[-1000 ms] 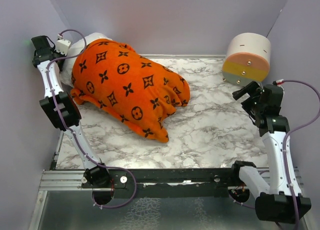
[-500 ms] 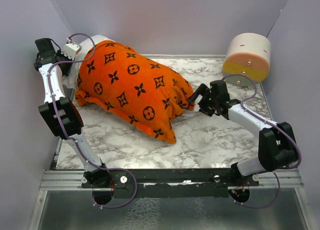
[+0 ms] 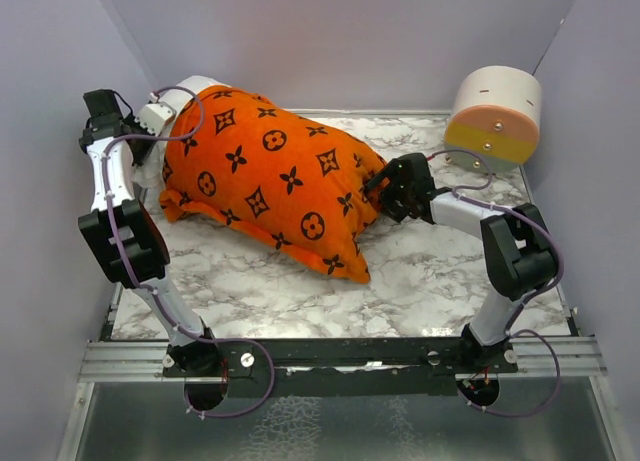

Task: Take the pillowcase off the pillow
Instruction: Remove the pillow from the pillowcase.

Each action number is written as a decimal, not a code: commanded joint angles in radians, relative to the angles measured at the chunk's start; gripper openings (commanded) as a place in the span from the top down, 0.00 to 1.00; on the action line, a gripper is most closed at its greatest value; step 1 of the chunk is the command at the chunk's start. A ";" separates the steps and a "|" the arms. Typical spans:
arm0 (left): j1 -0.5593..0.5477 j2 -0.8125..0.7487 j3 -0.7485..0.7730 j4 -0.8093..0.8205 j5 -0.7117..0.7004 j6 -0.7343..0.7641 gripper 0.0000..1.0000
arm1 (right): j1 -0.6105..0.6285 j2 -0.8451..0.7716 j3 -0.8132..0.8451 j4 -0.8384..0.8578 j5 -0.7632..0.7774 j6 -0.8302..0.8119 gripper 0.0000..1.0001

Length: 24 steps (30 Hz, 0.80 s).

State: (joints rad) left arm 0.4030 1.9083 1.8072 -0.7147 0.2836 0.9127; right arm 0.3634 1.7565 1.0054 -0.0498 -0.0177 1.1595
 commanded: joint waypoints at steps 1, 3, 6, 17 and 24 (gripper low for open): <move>-0.032 -0.041 -0.091 0.174 -0.146 0.103 1.00 | -0.005 -0.002 0.003 0.067 0.148 0.098 0.22; -0.032 -0.020 -0.097 0.223 -0.192 0.121 1.00 | -0.010 -0.004 -0.021 0.116 0.162 0.107 0.35; -0.032 0.025 -0.062 0.238 -0.236 0.133 1.00 | -0.016 0.029 -0.008 0.133 0.152 0.122 0.53; -0.032 0.095 0.028 0.267 -0.249 0.108 1.00 | -0.159 -0.125 -0.158 0.147 0.158 0.121 0.99; -0.031 0.098 0.066 0.262 -0.242 0.096 1.00 | -0.292 -0.322 -0.221 0.007 0.259 0.062 0.99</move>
State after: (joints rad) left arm 0.3618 1.9884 1.8259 -0.5121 0.0776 1.0012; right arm 0.1459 1.5314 0.7902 0.0750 0.0601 1.2671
